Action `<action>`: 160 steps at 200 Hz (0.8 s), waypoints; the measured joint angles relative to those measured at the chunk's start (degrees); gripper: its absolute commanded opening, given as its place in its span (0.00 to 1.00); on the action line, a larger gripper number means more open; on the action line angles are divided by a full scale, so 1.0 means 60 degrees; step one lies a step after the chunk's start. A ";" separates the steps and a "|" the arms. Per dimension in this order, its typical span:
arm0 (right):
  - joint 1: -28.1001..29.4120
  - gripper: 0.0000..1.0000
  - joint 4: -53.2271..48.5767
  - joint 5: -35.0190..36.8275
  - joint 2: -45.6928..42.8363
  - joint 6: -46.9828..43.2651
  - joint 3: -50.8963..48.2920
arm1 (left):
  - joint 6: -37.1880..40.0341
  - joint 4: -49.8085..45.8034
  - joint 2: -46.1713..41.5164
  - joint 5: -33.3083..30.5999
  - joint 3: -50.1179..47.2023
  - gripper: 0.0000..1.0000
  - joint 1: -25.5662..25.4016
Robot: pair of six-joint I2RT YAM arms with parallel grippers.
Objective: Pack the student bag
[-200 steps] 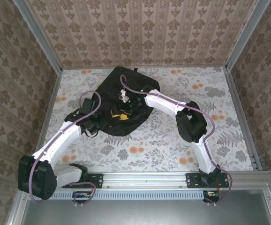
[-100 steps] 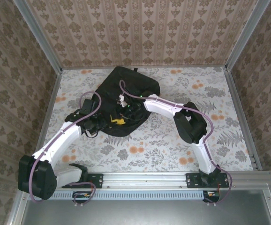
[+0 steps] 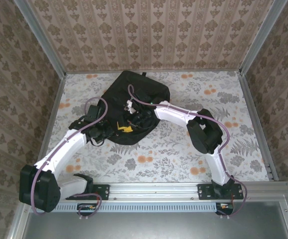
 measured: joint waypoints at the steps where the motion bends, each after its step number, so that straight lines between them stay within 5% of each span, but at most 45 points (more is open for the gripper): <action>1: 0.0000 0.35 0.0011 0.0000 -0.0004 0.0000 -0.0007 | 0.0000 0.0004 -0.0004 0.0000 0.0000 0.00 0.0000; 125: 0.0007 0.25 0.0922 -0.0397 -0.0069 0.0481 -0.0576 | 0.0000 0.0000 0.0000 -0.0004 0.0000 0.00 0.0000; 160: 0.0055 0.08 0.1002 -0.0426 -0.0069 0.0488 -0.0608 | 0.0000 0.0000 -0.0004 -0.0004 0.0000 0.00 -0.0004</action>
